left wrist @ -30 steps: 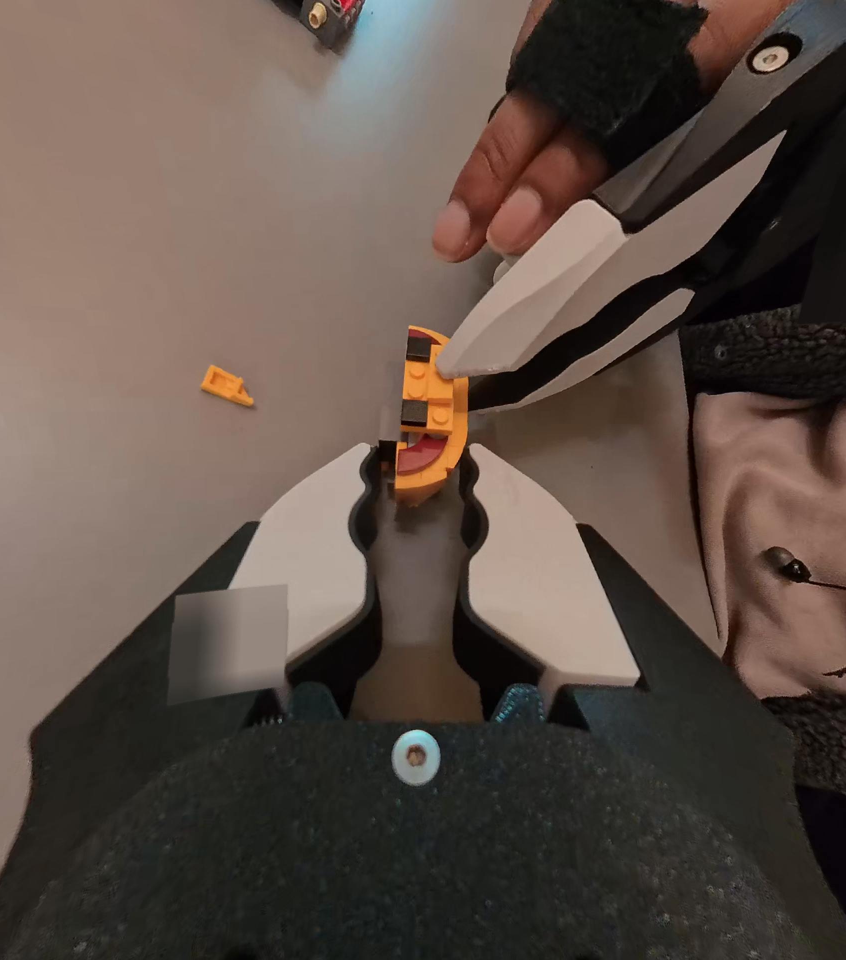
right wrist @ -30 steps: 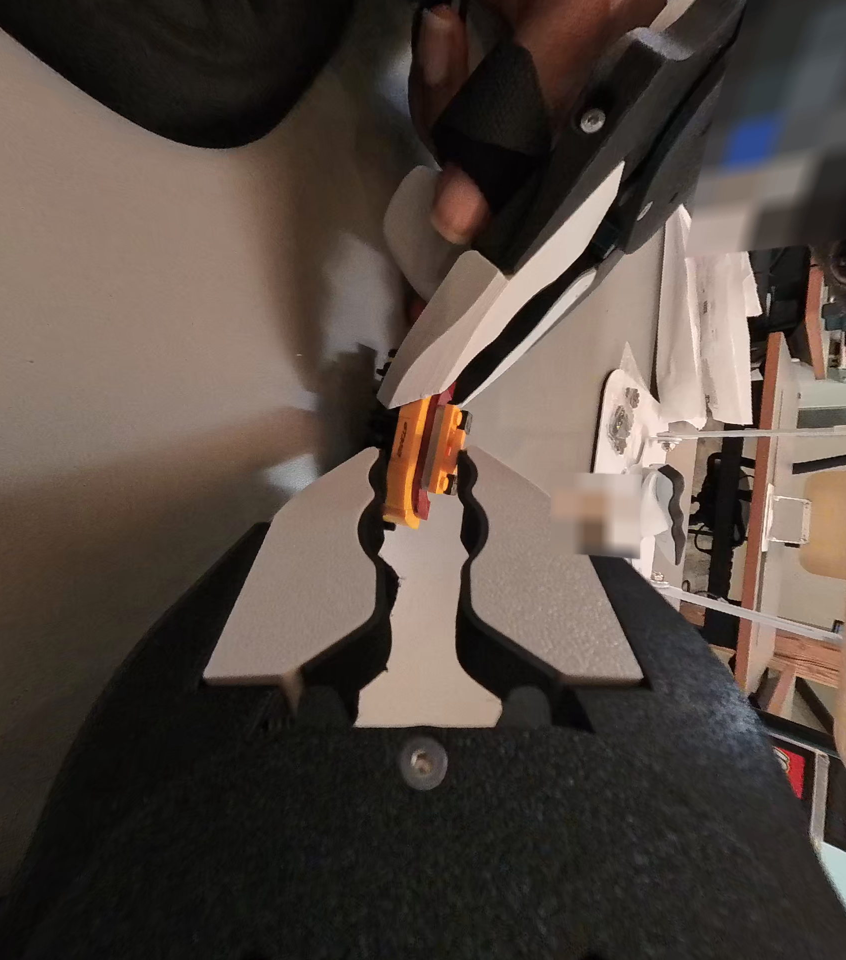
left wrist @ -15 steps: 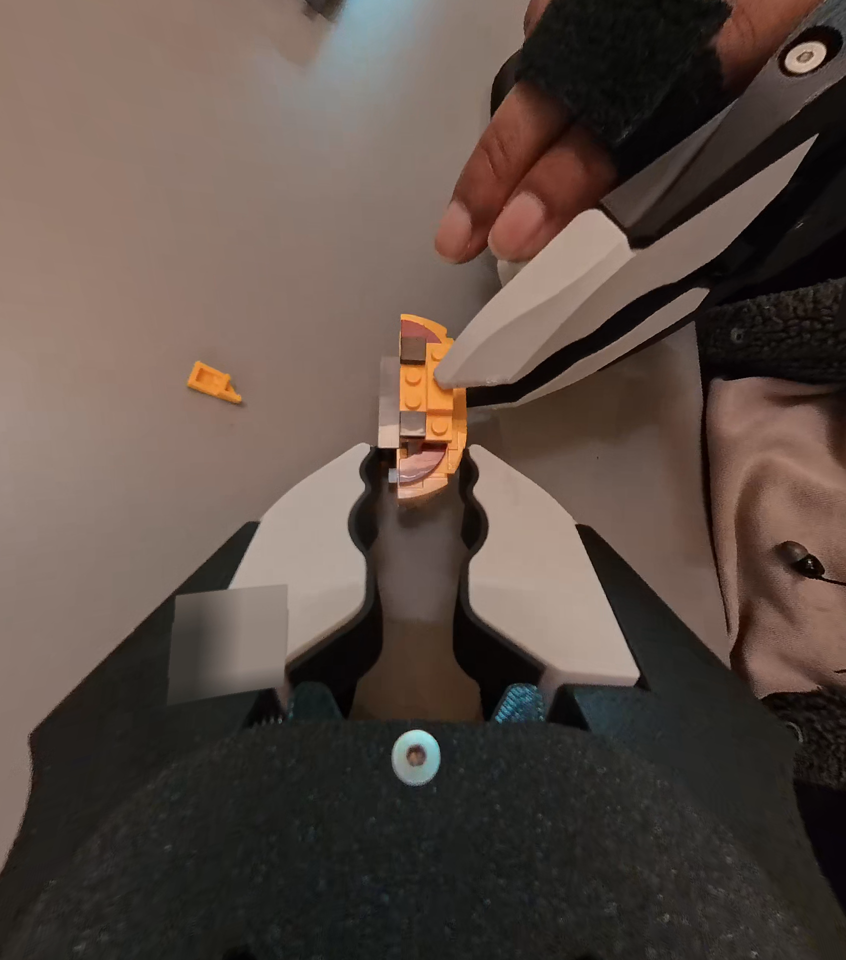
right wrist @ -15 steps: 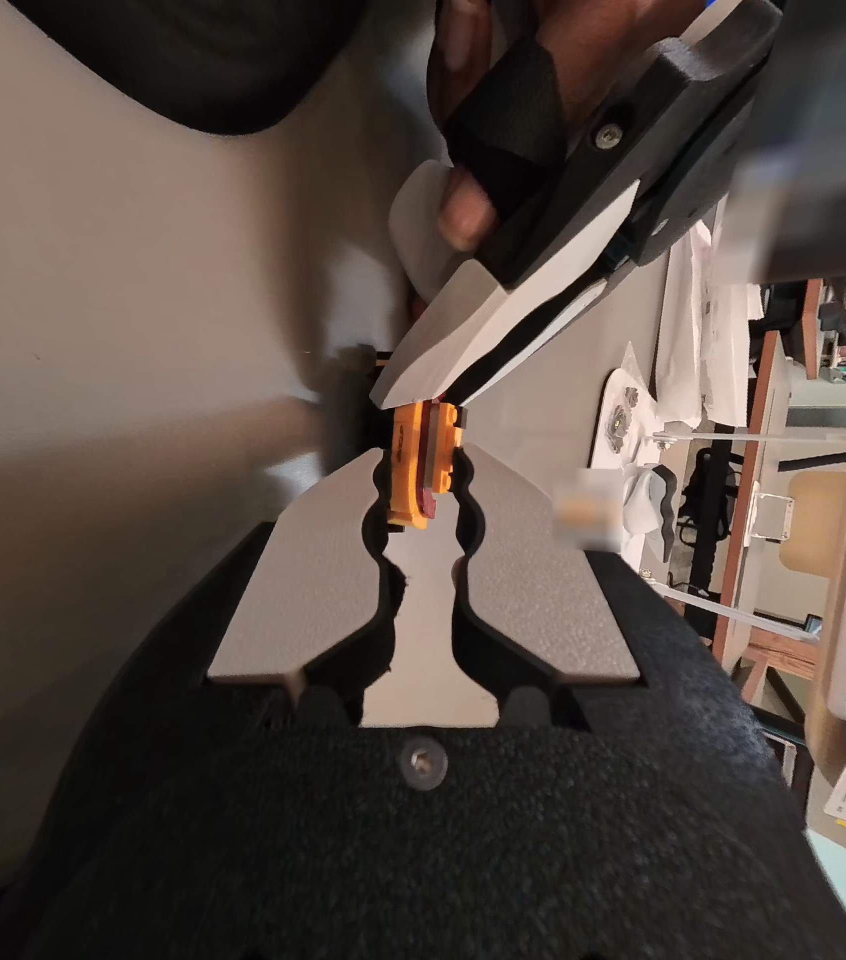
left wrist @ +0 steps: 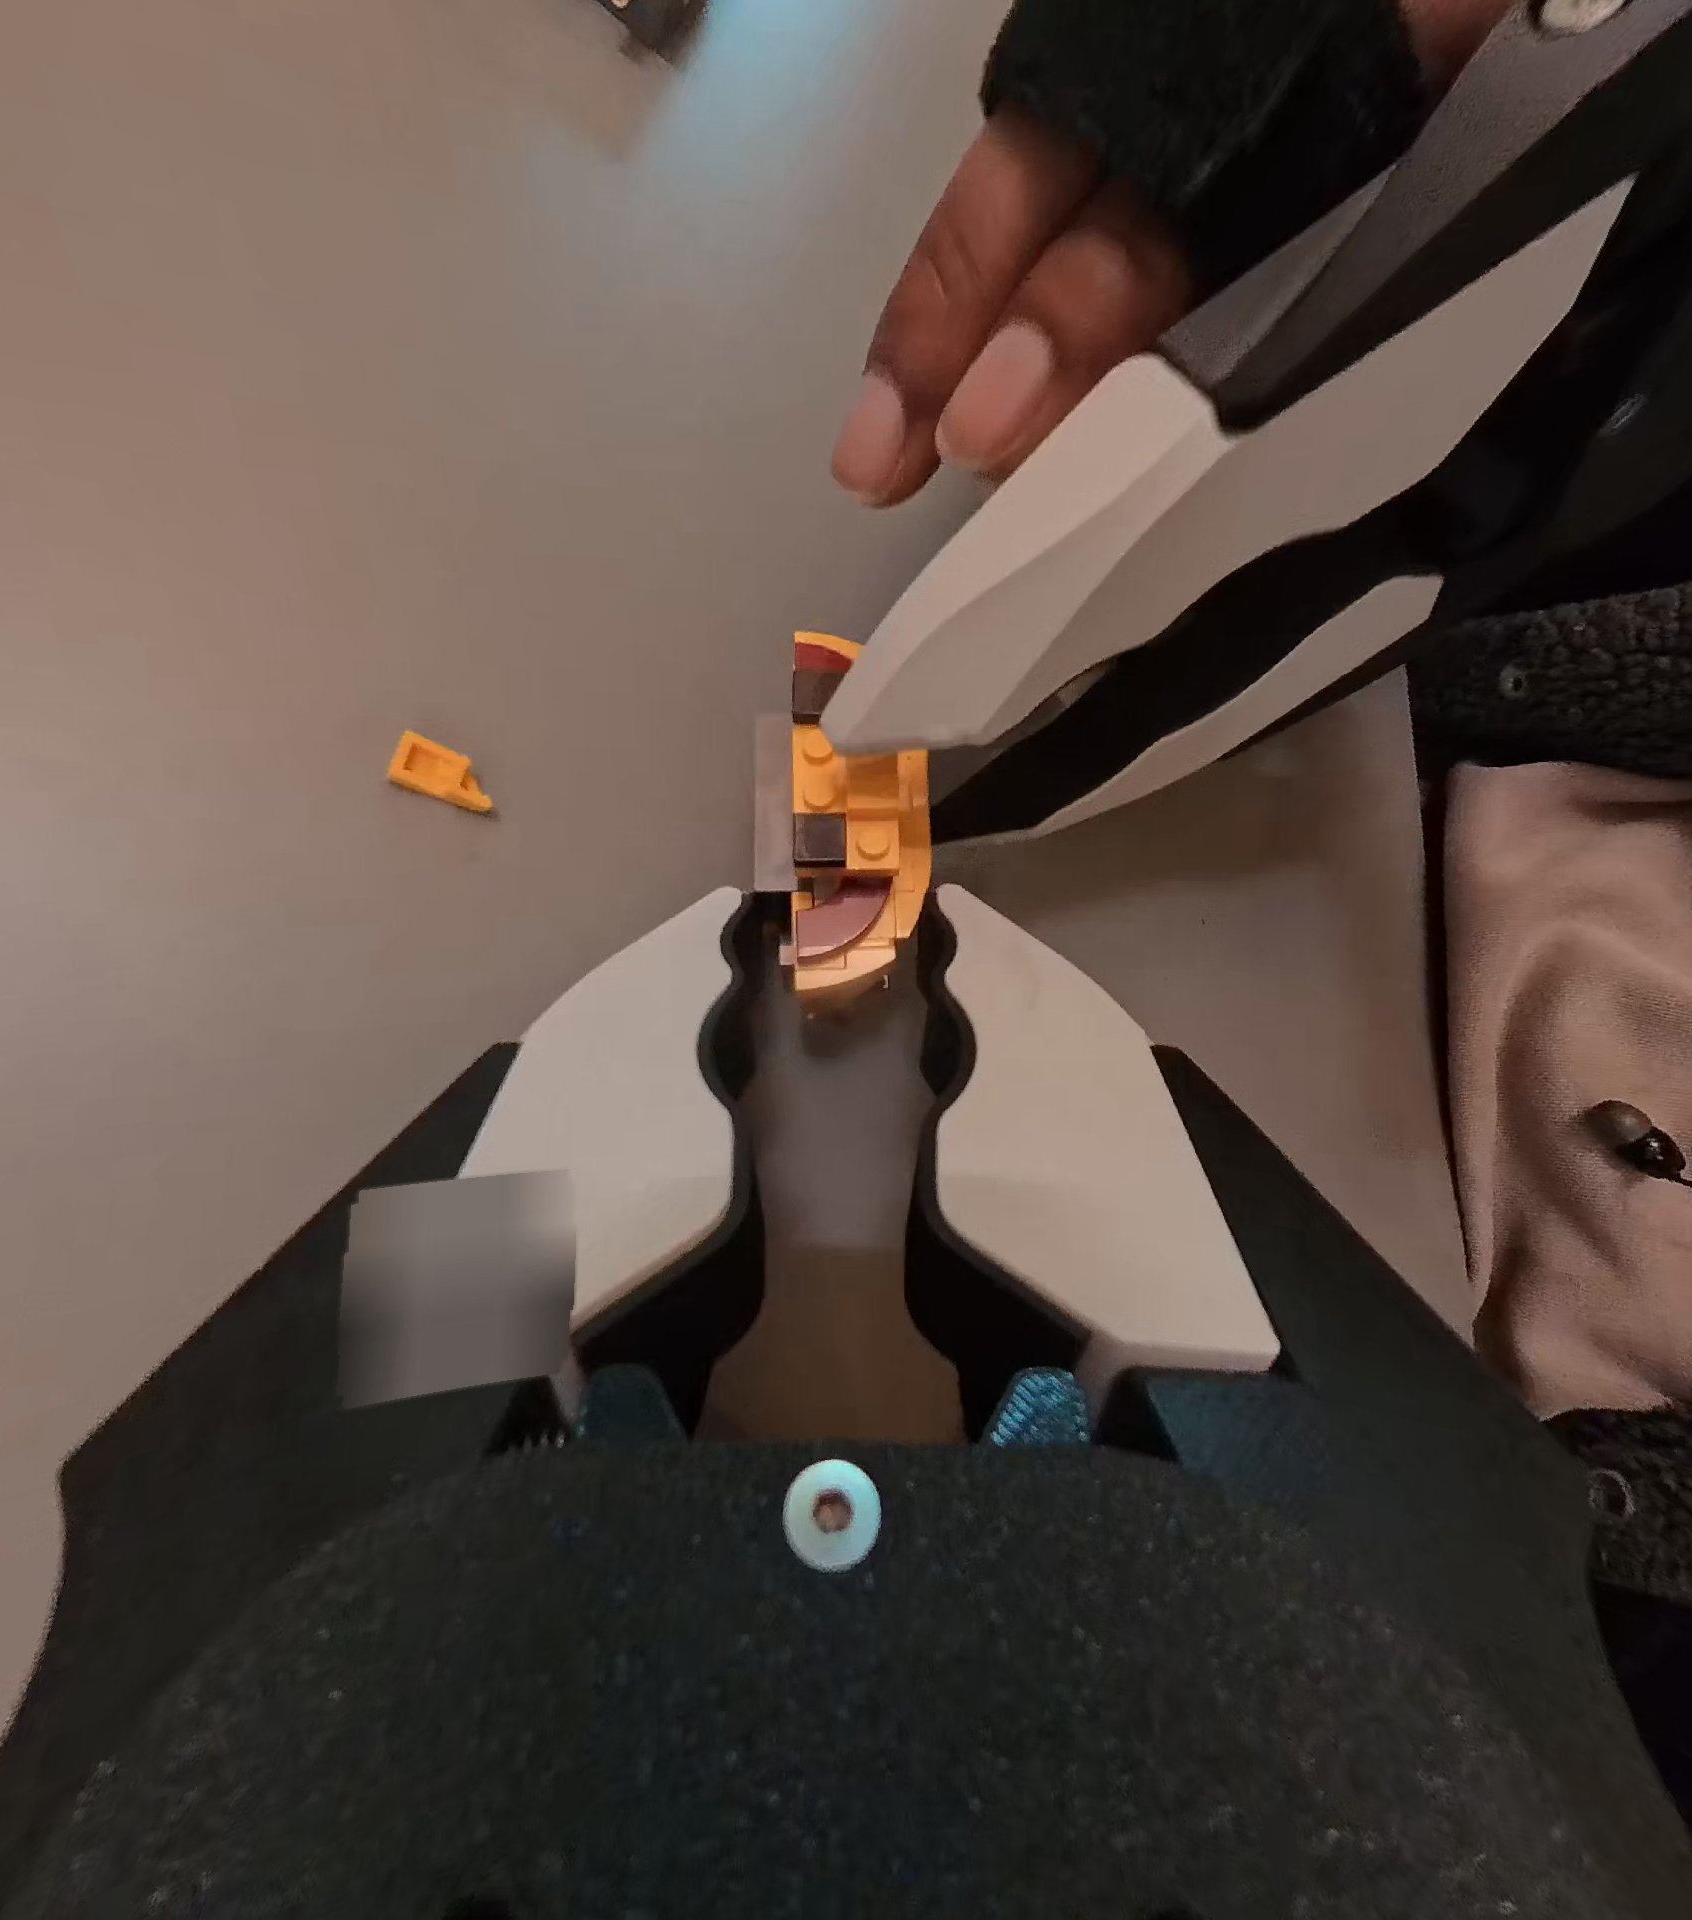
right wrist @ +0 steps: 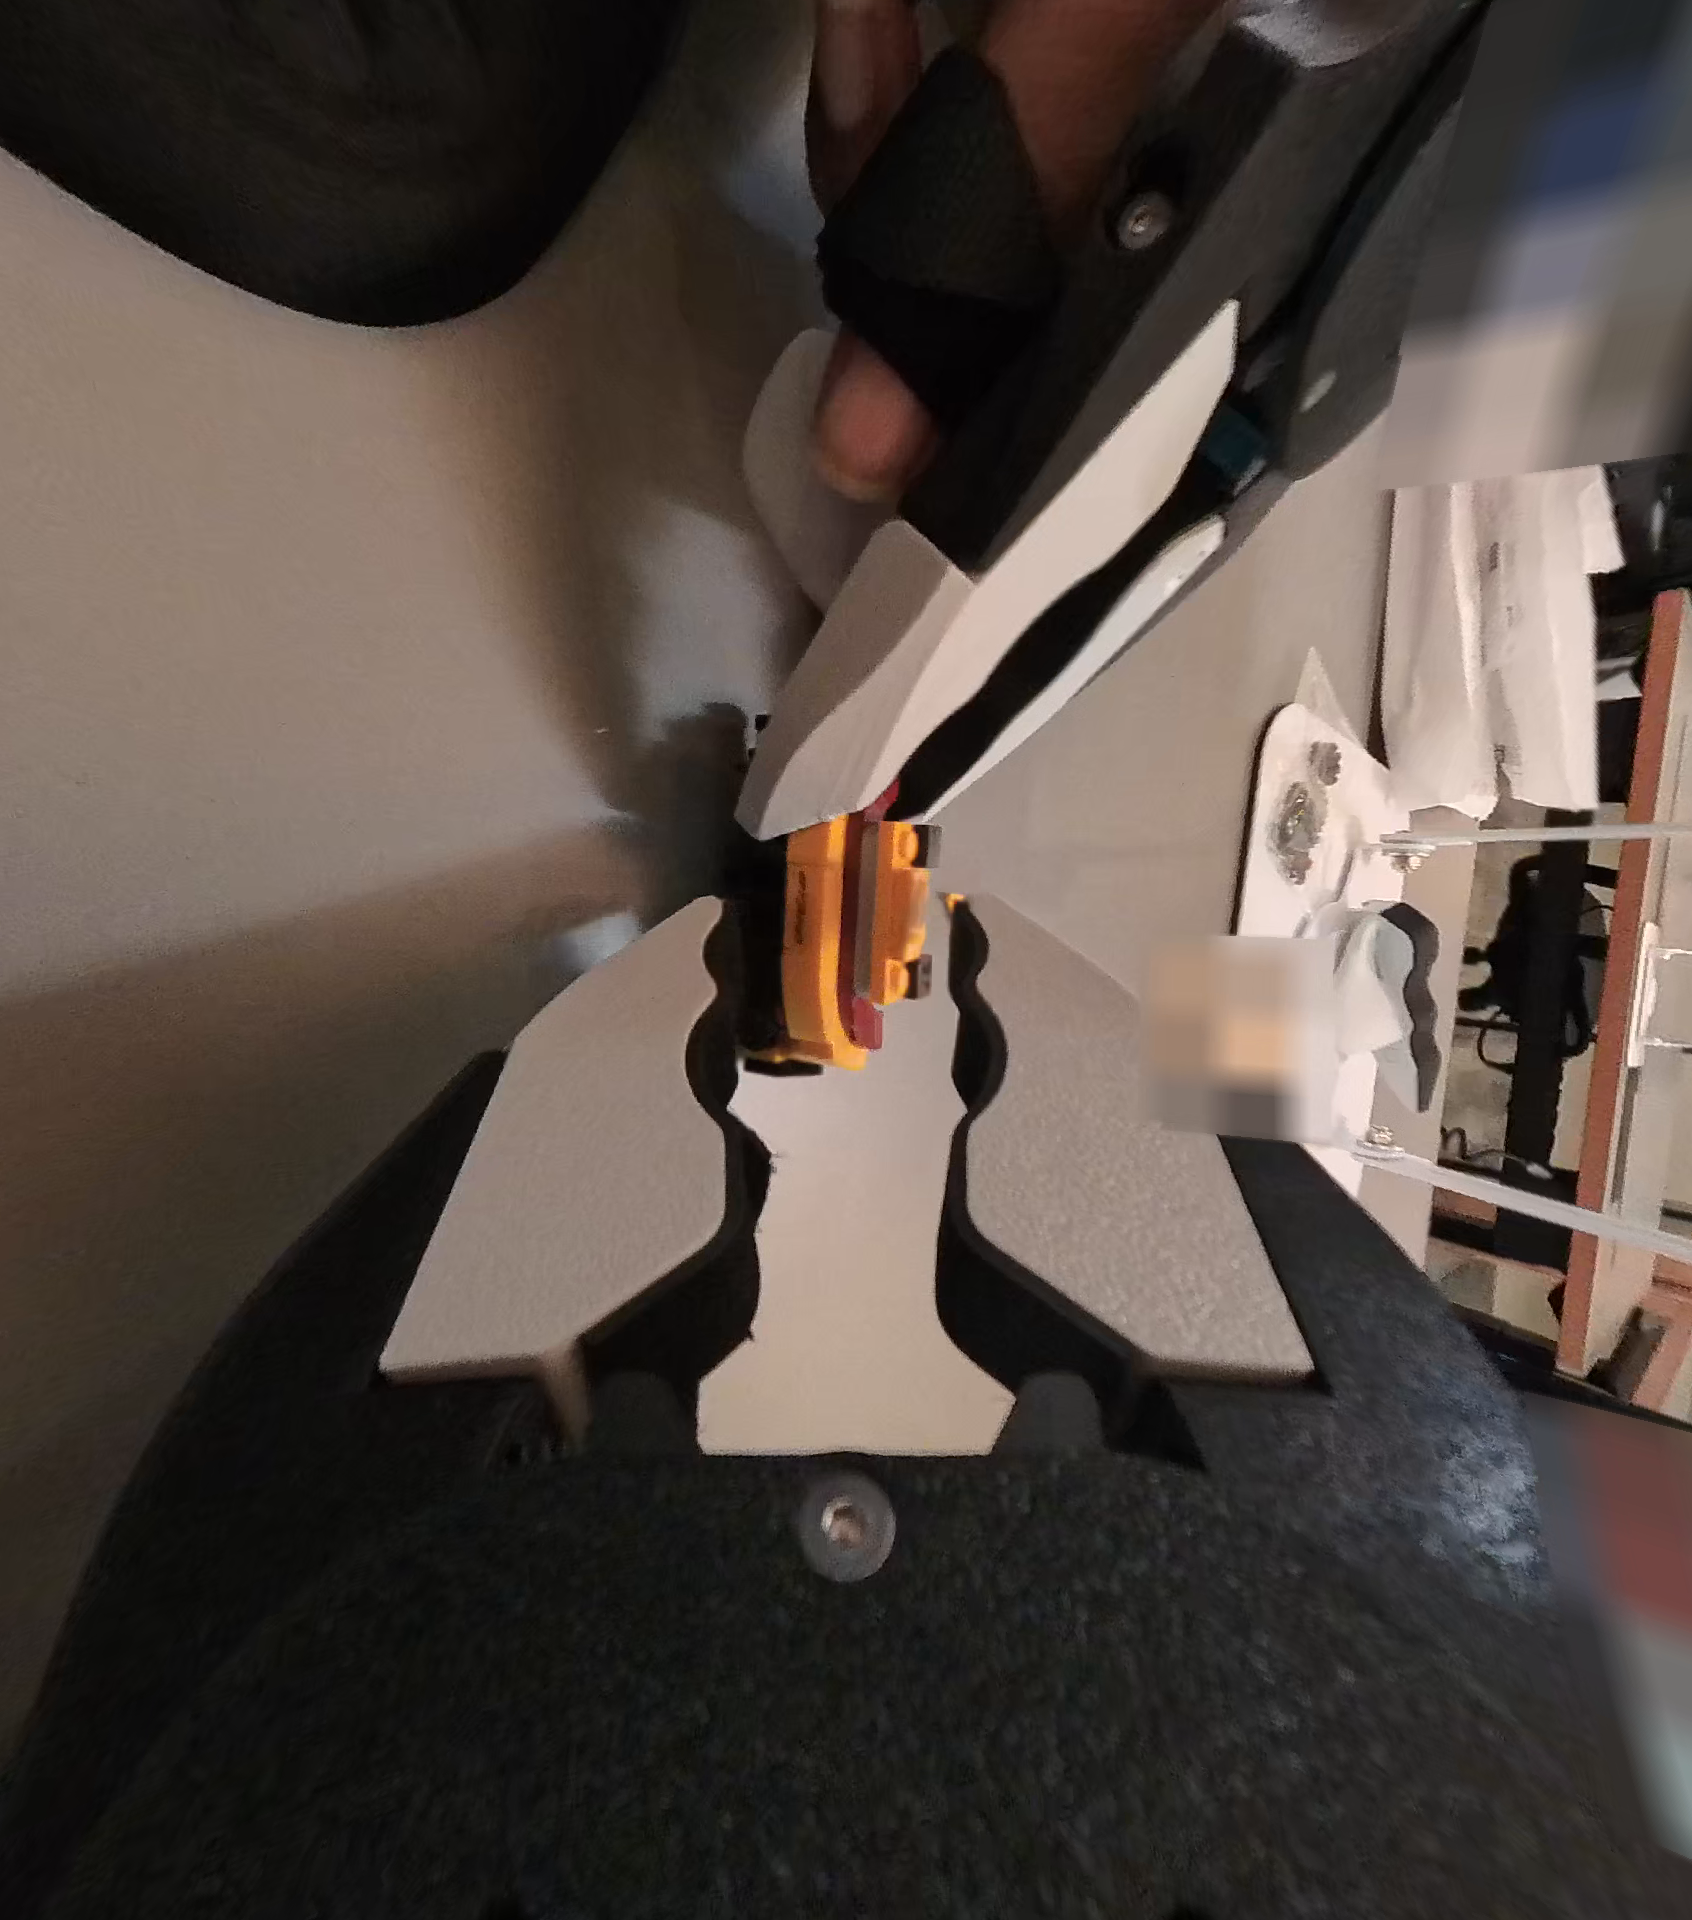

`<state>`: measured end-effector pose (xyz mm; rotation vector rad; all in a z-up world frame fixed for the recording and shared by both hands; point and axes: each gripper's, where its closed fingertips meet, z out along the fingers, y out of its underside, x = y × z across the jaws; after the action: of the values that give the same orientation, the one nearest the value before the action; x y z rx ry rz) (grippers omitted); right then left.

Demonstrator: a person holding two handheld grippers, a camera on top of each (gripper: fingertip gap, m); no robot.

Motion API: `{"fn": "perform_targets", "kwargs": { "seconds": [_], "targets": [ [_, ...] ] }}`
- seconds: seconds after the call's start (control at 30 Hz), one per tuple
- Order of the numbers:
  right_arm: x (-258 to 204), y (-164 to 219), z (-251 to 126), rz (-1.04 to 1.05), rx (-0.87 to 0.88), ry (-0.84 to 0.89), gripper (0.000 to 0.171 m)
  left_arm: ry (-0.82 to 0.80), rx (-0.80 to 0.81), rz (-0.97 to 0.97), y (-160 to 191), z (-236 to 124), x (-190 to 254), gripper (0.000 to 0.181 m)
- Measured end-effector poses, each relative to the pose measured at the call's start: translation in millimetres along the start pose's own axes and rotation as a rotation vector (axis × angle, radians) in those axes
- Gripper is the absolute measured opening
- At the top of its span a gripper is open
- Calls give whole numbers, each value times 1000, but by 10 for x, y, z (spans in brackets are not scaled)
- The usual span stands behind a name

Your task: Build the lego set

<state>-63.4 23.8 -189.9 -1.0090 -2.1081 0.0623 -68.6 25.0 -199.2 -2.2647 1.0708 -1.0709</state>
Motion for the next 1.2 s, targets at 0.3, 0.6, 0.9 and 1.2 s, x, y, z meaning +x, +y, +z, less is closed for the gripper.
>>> {"fn": "perform_targets", "kwargs": {
  "seconds": [0.3,0.6,0.9,1.2],
  "targets": [
    [-42,11,53,-53,-38,10,34,-2,-16,-24,12,19,10,29],
    [-56,11,39,-127,-78,52,31,-13,-28,-15,18,29,16,29],
    [-49,7,43,-154,-108,97,27,-15,-27,-9,17,33,19,30],
    [-15,-42,-3,-66,-31,82,30,57,12,-35,-5,4,48,29]
  ]
}}
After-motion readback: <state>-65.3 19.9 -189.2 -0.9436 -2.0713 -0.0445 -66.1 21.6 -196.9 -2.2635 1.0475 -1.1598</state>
